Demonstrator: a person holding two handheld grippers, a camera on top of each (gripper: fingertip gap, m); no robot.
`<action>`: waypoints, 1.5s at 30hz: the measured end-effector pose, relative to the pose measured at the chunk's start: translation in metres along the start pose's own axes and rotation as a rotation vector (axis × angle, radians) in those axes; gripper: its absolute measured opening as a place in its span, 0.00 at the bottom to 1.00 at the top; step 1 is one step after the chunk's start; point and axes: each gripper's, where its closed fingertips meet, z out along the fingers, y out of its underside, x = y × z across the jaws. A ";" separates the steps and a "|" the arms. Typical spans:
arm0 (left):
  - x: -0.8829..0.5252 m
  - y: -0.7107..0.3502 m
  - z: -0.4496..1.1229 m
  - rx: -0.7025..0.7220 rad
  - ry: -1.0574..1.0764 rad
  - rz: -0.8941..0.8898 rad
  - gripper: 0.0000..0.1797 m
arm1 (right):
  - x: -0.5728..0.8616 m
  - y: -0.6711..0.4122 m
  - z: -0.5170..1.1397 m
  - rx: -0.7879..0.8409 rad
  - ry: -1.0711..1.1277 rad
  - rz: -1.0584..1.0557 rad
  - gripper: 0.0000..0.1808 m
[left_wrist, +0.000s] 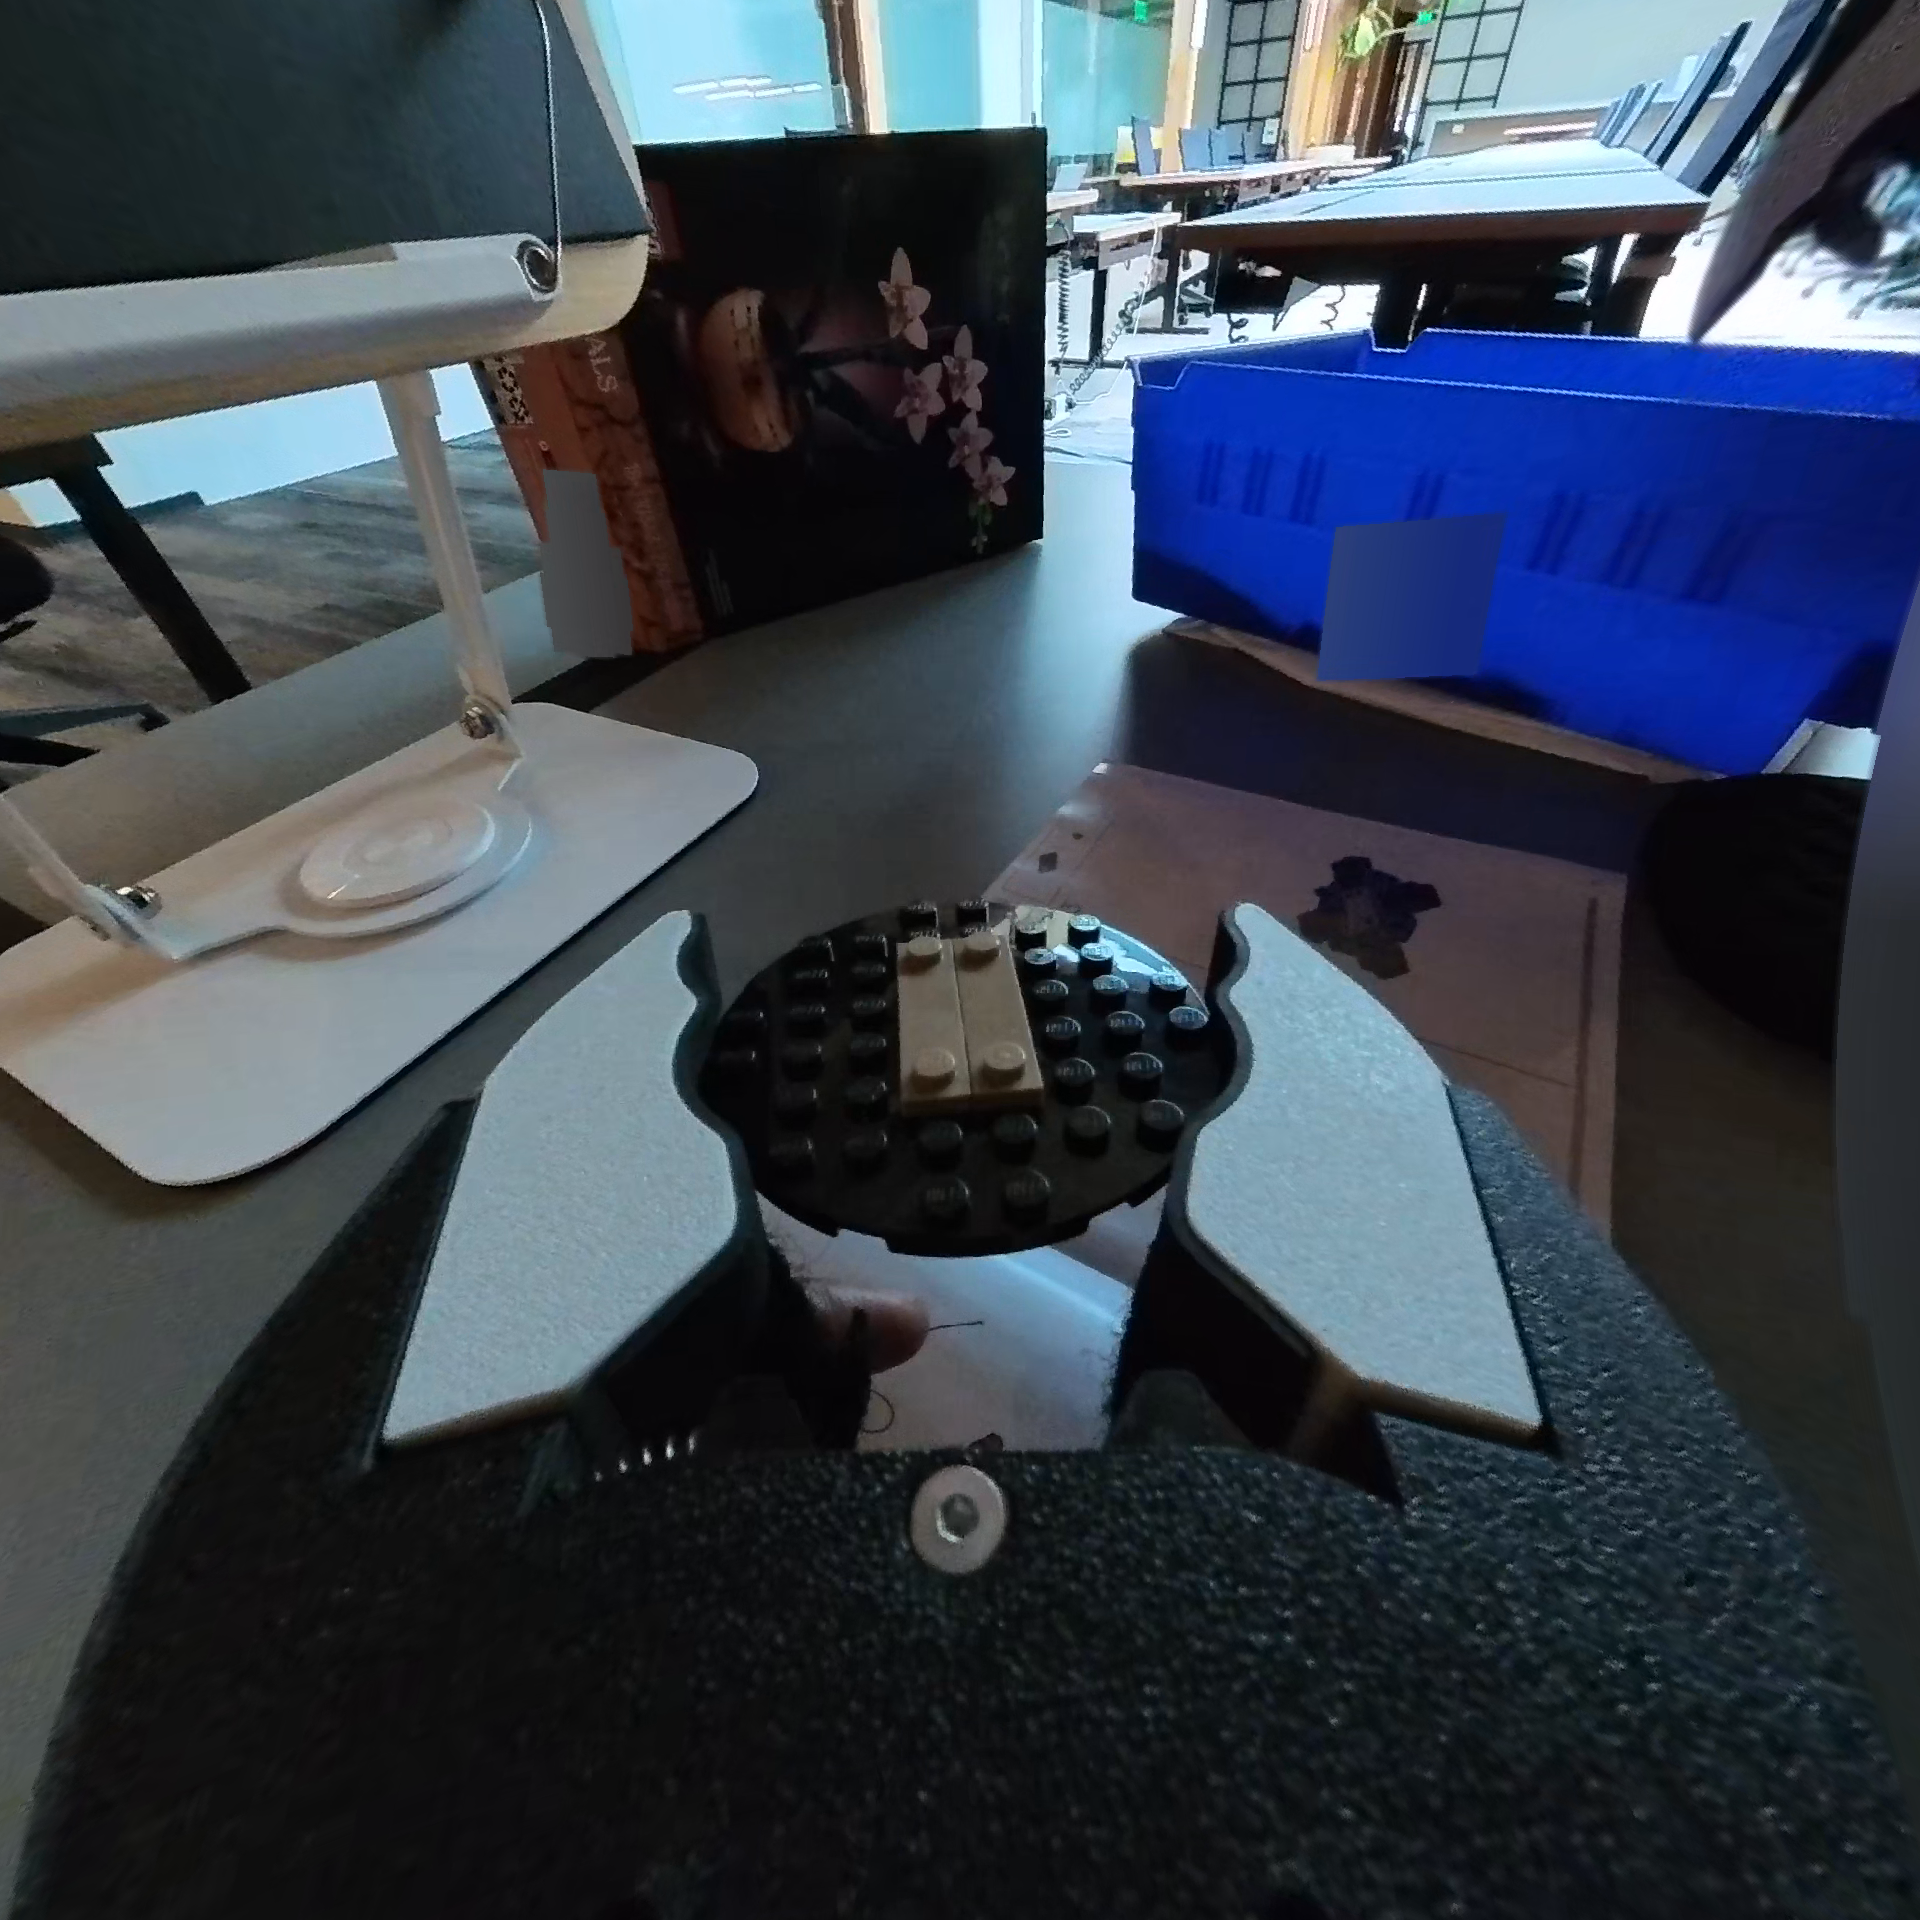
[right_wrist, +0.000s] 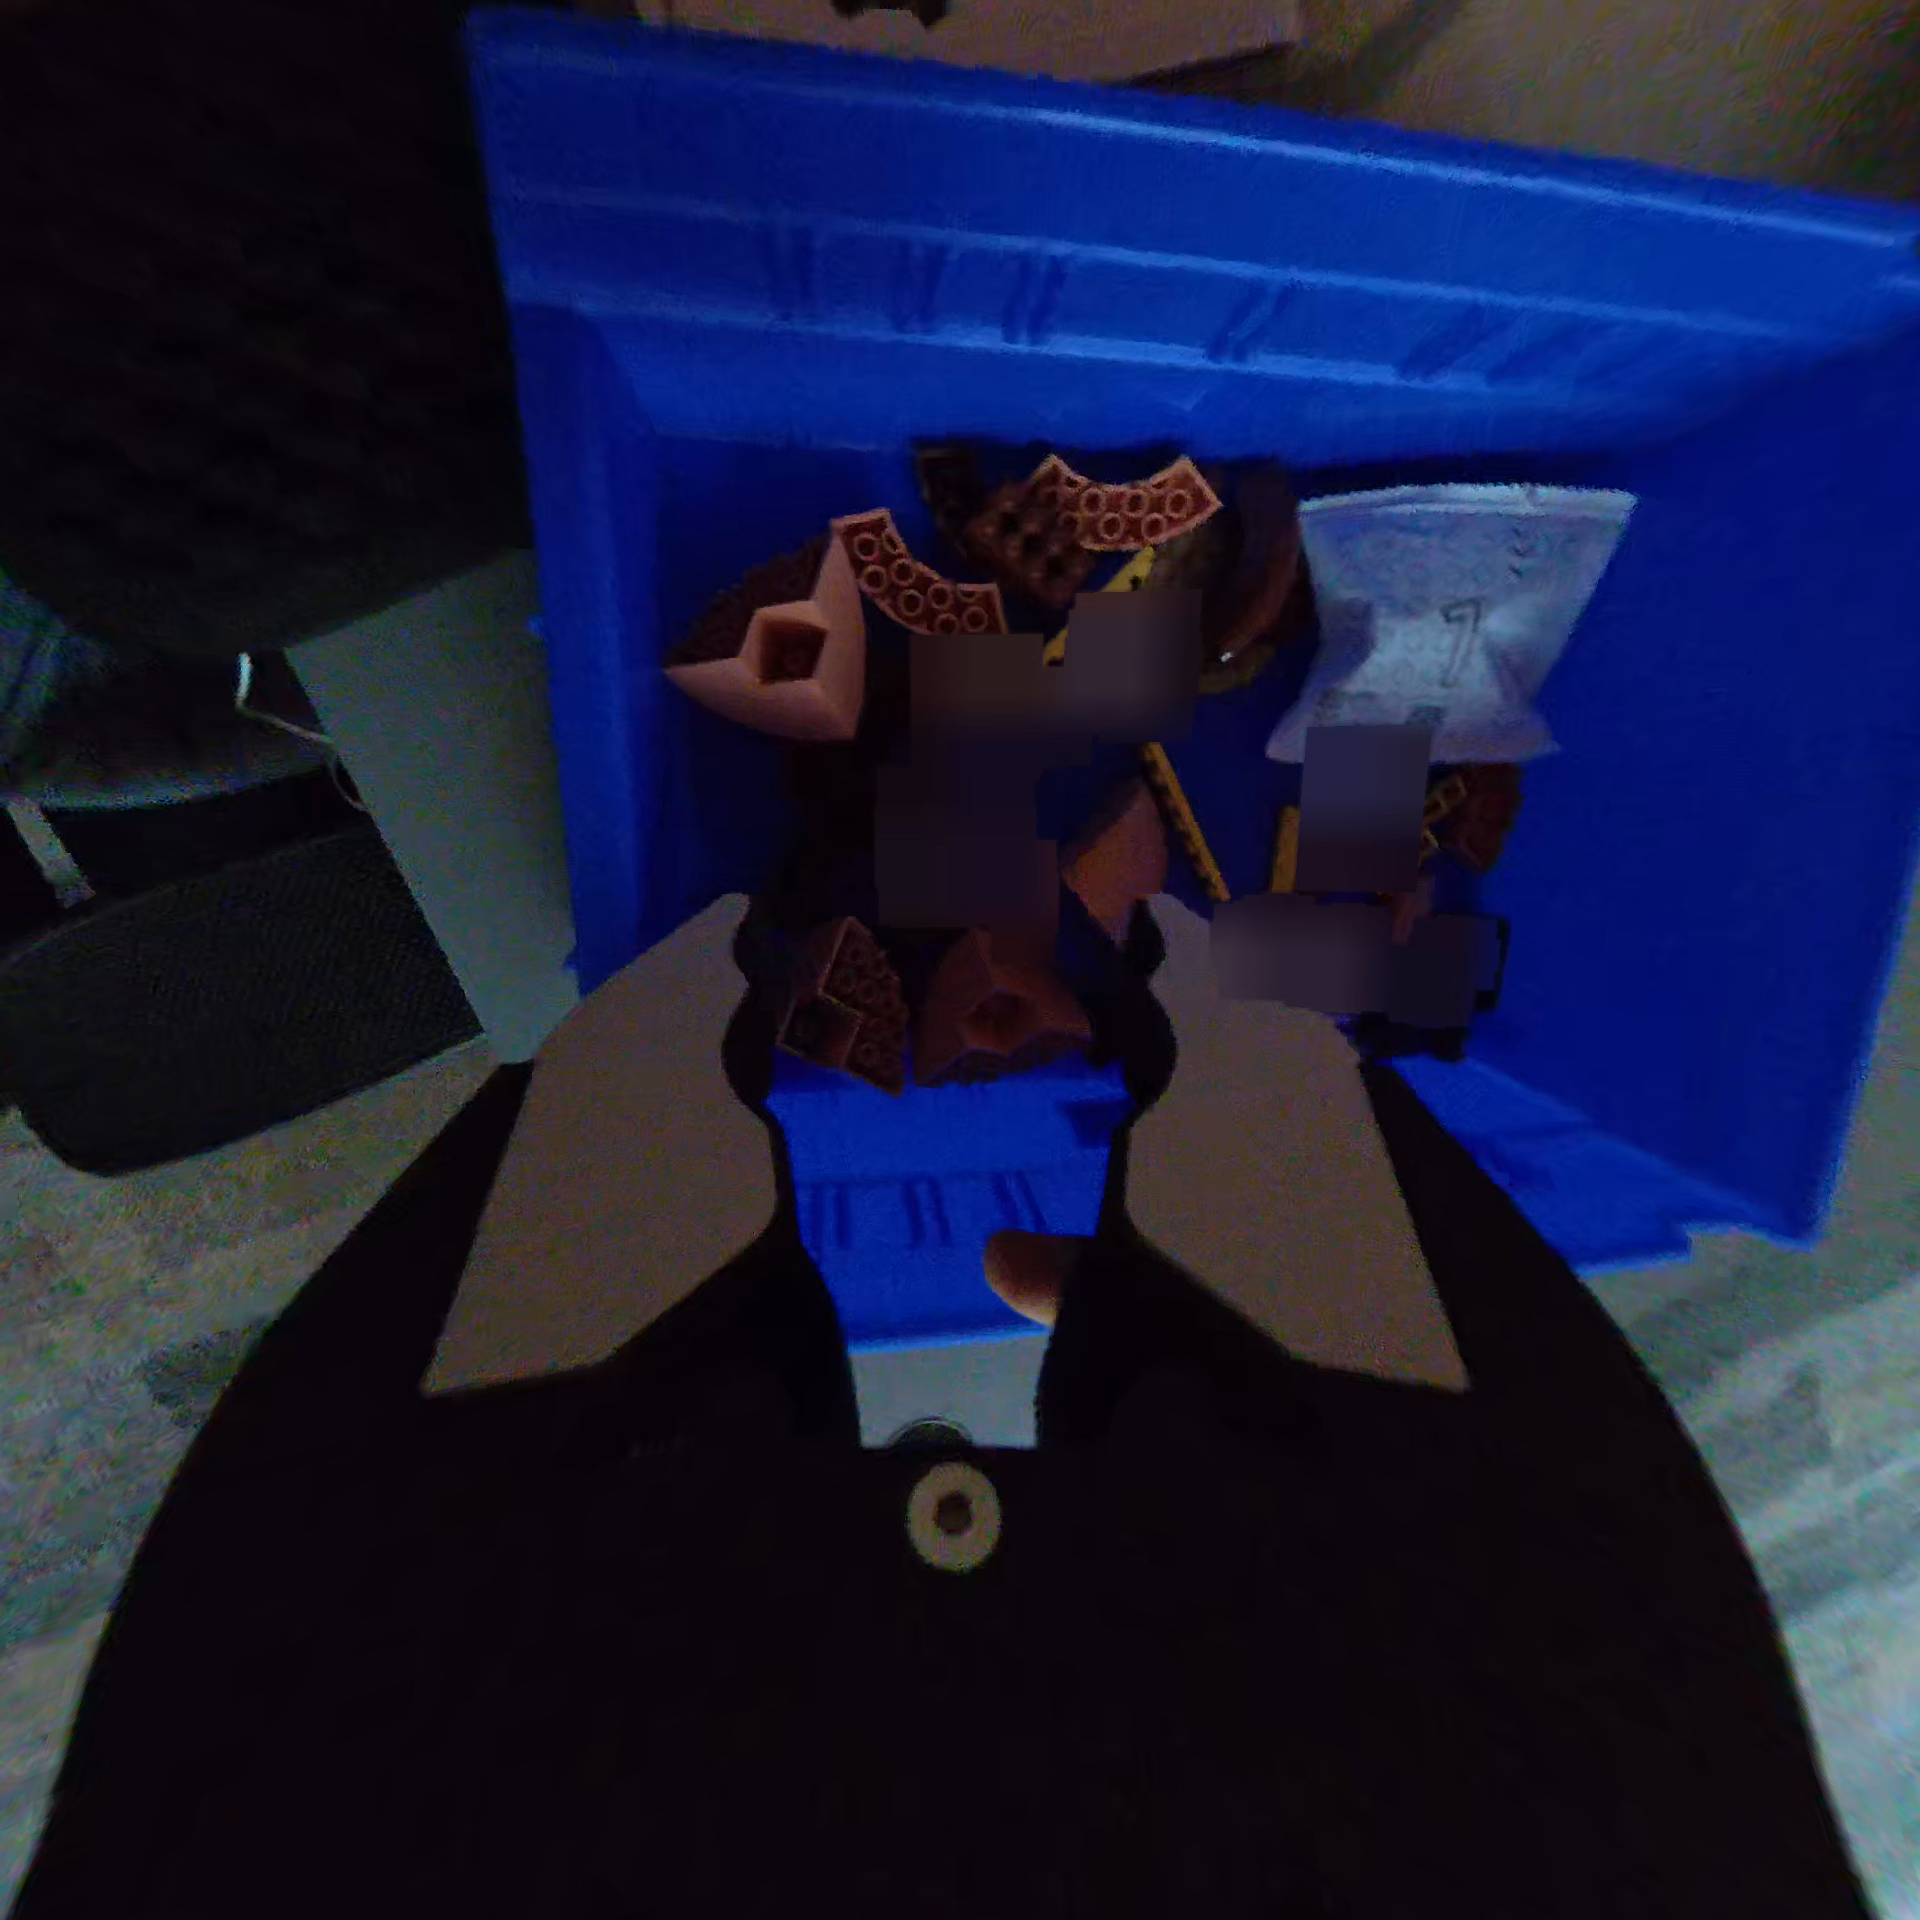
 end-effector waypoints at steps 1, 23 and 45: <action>0.000 0.000 0.000 0.000 0.001 -0.001 0.49 | 0.000 0.000 -0.001 0.015 -0.008 0.036 0.41; 0.005 0.004 0.002 -0.032 0.021 0.031 0.49 | 0.072 0.047 0.002 -0.208 0.285 0.176 0.27; 0.005 0.001 -0.001 -0.004 0.040 -0.005 0.49 | 0.108 0.049 0.086 -0.353 0.091 0.319 0.07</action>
